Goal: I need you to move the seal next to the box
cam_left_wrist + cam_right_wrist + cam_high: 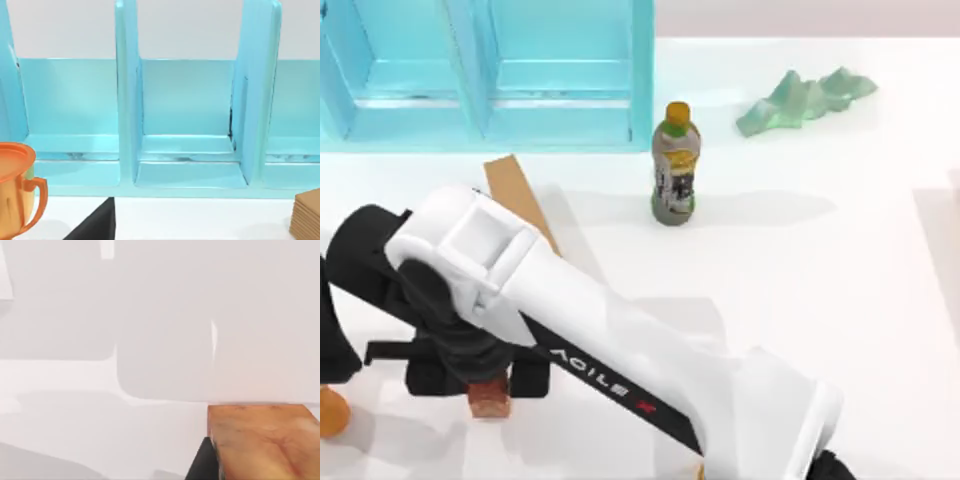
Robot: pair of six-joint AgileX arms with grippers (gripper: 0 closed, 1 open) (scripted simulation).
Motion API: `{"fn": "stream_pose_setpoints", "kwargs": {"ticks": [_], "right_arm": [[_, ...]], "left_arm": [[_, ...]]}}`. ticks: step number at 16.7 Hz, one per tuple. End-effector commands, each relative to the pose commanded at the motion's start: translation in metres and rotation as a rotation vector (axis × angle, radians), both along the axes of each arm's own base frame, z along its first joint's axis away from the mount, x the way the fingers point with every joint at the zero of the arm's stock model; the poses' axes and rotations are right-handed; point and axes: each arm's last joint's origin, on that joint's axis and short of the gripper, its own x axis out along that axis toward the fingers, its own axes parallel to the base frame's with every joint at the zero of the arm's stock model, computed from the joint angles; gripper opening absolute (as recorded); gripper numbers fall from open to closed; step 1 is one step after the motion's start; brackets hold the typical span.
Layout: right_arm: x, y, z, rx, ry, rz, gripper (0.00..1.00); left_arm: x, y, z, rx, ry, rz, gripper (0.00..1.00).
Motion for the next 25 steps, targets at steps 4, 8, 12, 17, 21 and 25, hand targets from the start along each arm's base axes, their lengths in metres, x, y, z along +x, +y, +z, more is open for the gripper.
{"fn": "stream_pose_setpoints", "kwargs": {"ticks": [4, 8, 12, 17, 21, 25], "right_arm": [[0.002, 0.000, 0.029, -0.003, 0.004, -0.006, 0.00], [0.001, -0.001, 0.045, -0.001, 0.002, -0.005, 0.00], [0.004, -0.003, 0.050, 0.012, -0.002, -0.004, 0.00], [0.064, -0.048, 0.118, 0.148, -0.064, 0.007, 0.00], [0.124, -0.137, 0.182, 0.185, -0.140, 0.009, 0.00], [0.160, -0.249, 0.197, 0.098, -0.143, 0.002, 0.00]], "left_arm": [[0.000, 0.000, 0.000, 0.000, 0.000, 0.000, 1.00], [0.000, 0.000, 0.000, 0.000, 0.000, 0.000, 1.00], [0.000, 0.000, 0.000, 0.000, 0.000, 0.000, 1.00], [0.000, 0.000, 0.000, 0.000, 0.000, 0.000, 1.00], [0.000, 0.000, 0.000, 0.000, 0.000, 0.000, 1.00], [0.000, 0.000, 0.000, 0.000, 0.000, 0.000, 1.00]]}}
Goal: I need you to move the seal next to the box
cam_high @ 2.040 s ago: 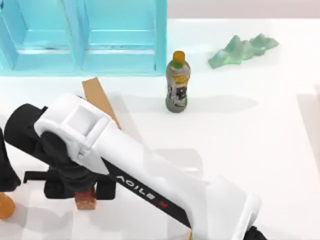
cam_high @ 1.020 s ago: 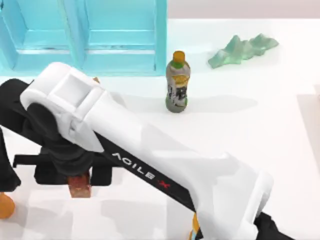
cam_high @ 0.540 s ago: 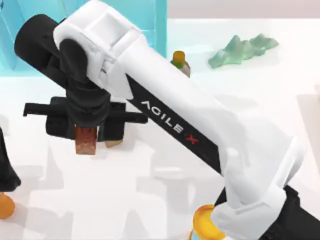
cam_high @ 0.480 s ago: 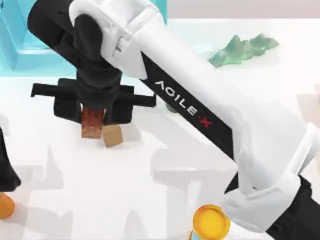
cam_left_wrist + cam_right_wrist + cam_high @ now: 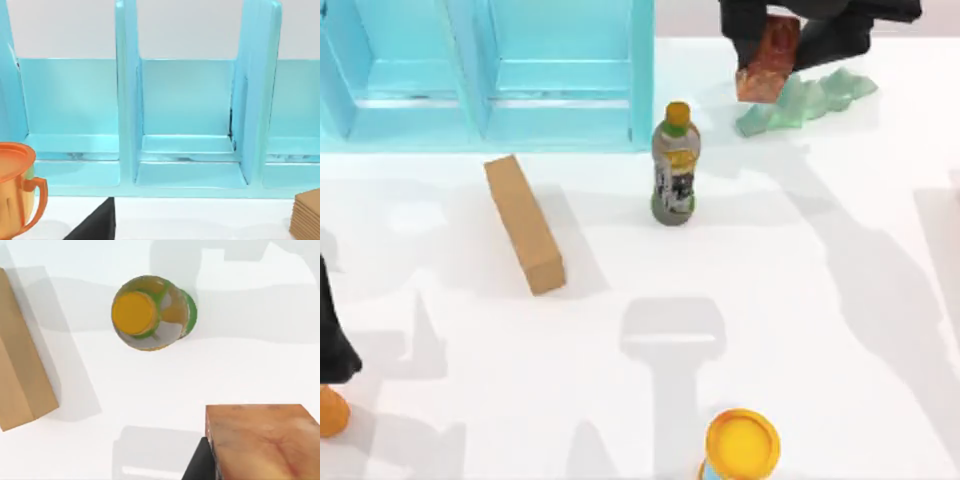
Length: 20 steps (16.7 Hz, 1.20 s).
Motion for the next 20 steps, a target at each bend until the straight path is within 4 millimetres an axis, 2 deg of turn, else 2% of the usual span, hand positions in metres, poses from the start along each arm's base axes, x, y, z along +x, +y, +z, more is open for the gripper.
{"fn": "stream_pose_setpoints", "kwargs": {"ticks": [4, 6, 8, 11, 16, 20], "right_arm": [[0.007, -0.099, -0.021, -0.098, 0.060, -0.011, 0.00], [0.005, -0.136, -0.036, -0.129, 0.096, -0.013, 0.00], [0.003, -0.161, -0.050, -0.147, 0.128, -0.014, 0.00], [0.003, -0.177, -0.060, -0.156, 0.150, -0.014, 0.00], [0.003, -0.175, -0.062, -0.157, 0.155, -0.012, 0.00], [0.006, -0.175, -0.088, -0.156, 0.152, -0.014, 0.00]], "left_arm": [[0.000, 0.000, 0.000, 0.000, 0.000, 0.000, 1.00], [0.000, 0.000, 0.000, 0.000, 0.000, 0.000, 1.00], [0.000, 0.000, 0.000, 0.000, 0.000, 0.000, 1.00], [0.000, 0.000, 0.000, 0.000, 0.000, 0.000, 1.00], [0.000, 0.000, 0.000, 0.000, 0.000, 0.000, 1.00], [0.000, 0.000, 0.000, 0.000, 0.000, 0.000, 1.00]]}}
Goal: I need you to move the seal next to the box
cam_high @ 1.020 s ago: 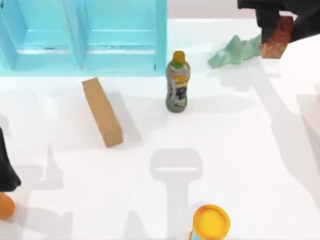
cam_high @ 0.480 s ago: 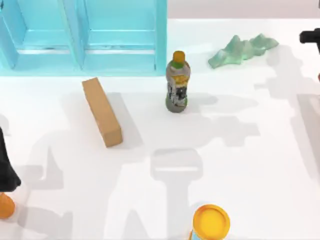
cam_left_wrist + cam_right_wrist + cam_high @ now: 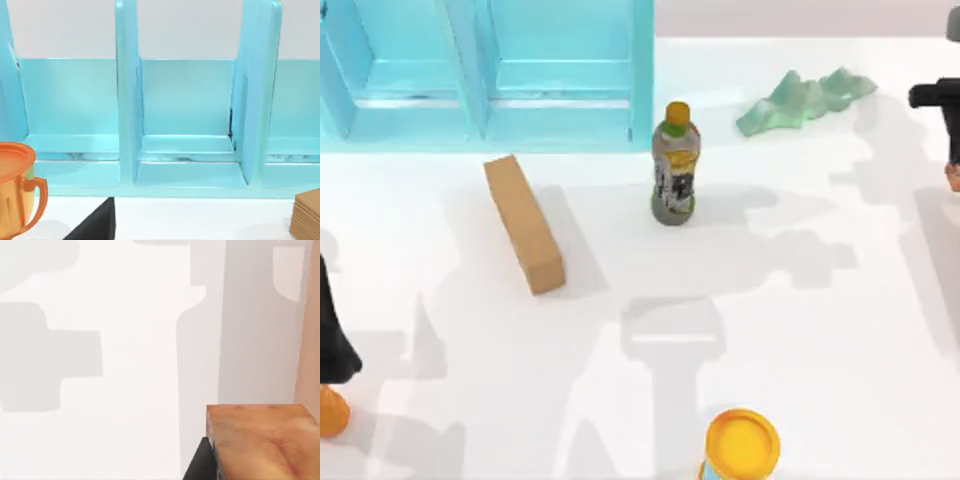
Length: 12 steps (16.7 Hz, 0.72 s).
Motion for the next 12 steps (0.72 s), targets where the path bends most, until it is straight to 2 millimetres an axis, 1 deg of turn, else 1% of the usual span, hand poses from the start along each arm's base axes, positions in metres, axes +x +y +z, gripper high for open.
{"fn": "stream_pose_setpoints", "kwargs": {"ticks": [4, 5, 9, 12], "right_arm": [[0.001, 0.000, -0.032, 0.000, -0.005, 0.000, 0.00], [0.001, 0.000, -0.036, 0.000, -0.003, 0.000, 0.00], [0.001, 0.000, -0.037, 0.000, -0.002, 0.000, 0.00], [0.001, 0.000, -0.037, 0.000, -0.002, 0.000, 0.23]], "left_arm": [[0.000, 0.000, 0.000, 0.000, 0.000, 0.000, 1.00], [0.000, 0.000, 0.000, 0.000, 0.000, 0.000, 1.00], [0.000, 0.000, 0.000, 0.000, 0.000, 0.000, 1.00], [0.000, 0.000, 0.000, 0.000, 0.000, 0.000, 1.00]]}}
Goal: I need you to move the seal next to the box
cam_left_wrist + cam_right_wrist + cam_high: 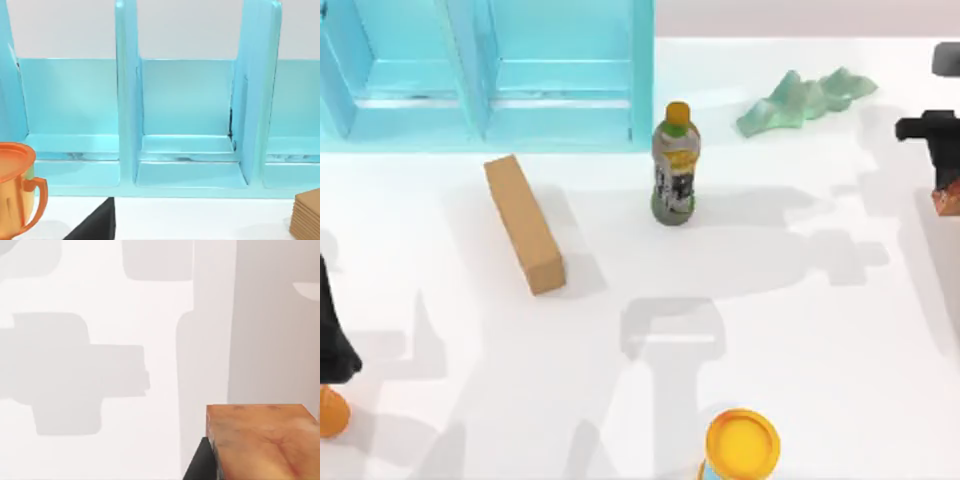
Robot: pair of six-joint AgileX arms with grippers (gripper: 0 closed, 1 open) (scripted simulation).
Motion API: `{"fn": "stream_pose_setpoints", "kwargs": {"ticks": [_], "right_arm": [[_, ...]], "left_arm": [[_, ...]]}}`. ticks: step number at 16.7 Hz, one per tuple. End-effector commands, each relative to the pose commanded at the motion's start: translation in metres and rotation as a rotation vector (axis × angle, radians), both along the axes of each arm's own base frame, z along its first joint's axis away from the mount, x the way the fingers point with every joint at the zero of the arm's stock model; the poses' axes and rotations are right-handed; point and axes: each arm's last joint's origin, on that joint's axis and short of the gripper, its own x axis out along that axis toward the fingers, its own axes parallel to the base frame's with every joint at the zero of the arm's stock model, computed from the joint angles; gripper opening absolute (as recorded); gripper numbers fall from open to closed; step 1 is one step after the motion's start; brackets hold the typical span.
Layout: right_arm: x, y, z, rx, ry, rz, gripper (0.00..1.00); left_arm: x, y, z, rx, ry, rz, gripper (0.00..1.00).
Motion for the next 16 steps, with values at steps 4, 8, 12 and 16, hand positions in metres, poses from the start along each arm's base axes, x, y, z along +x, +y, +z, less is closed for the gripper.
{"fn": "stream_pose_setpoints", "kwargs": {"ticks": [4, 8, 12, 16], "right_arm": [[0.0000, 0.0000, 0.0000, 0.000, 0.000, 0.000, 0.53], [0.0000, 0.0000, 0.0000, 0.000, 0.000, 0.000, 0.83], [0.0000, 0.0000, 0.0000, 0.000, 0.000, 0.000, 1.00], [0.0000, 0.0000, 0.0000, 0.000, 0.000, 0.000, 1.00]], "left_arm": [[0.0000, 0.0000, 0.0000, 0.000, 0.000, 0.000, 1.00], [0.0000, 0.0000, 0.0000, 0.000, 0.000, 0.000, 1.00], [0.0000, 0.0000, 0.0000, 0.000, 0.000, 0.000, 1.00], [0.0000, 0.0000, 0.0000, 0.000, 0.000, 0.000, 1.00]]}}
